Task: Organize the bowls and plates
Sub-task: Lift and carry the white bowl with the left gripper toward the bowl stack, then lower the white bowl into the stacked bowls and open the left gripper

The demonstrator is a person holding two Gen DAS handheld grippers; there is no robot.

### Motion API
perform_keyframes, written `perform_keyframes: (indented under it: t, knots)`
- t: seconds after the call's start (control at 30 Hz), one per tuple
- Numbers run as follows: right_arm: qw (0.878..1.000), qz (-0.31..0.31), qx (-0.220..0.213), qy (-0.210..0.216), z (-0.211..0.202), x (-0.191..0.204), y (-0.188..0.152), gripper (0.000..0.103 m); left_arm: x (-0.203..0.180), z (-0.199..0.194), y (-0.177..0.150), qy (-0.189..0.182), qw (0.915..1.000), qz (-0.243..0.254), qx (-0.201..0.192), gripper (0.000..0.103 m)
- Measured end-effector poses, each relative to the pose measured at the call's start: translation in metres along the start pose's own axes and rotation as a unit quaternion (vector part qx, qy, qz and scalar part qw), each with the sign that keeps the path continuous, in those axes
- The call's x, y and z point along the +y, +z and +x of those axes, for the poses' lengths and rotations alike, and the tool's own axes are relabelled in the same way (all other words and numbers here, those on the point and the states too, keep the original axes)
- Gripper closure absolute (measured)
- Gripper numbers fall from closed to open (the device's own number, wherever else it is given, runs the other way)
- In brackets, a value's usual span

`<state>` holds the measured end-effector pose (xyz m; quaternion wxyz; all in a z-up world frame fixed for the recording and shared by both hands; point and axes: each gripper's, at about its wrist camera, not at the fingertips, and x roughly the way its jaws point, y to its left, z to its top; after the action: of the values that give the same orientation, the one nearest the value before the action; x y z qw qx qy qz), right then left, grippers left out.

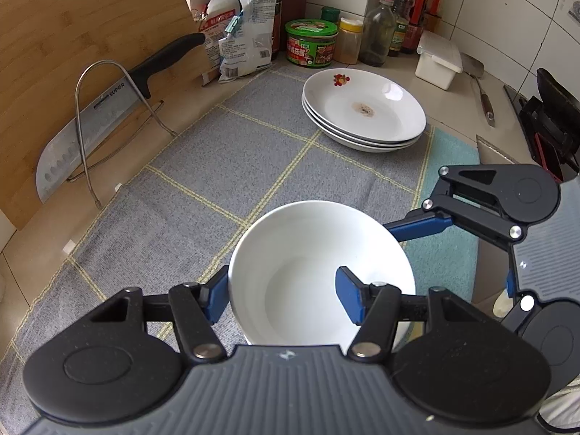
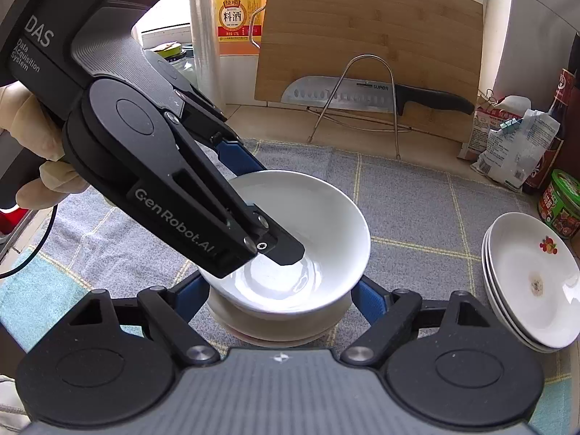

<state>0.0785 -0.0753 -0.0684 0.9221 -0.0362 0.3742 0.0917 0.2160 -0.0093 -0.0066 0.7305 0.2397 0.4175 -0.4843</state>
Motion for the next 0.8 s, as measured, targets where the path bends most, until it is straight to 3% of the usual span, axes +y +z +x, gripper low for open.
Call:
perform_keyframes:
  t: [0.6,0.67,0.8]
  knots:
    - [1.0,-0.004,0.004,0.002,0.003,-0.001,-0.001,0.014,0.0,0.003,-0.006,-0.002,1.0,-0.001,-0.006,0.041]
    - [1.0,-0.004,0.0,0.003,0.003,-0.001,-0.002,0.0,0.002,0.002,-0.008,-0.003,0.9999,-0.006,-0.007,0.04]
    - [1.0,-0.005,-0.014,0.009,-0.003,0.0,-0.002,0.0,0.005,-0.002,-0.016,-0.002,0.9997,-0.023,-0.01,0.04]
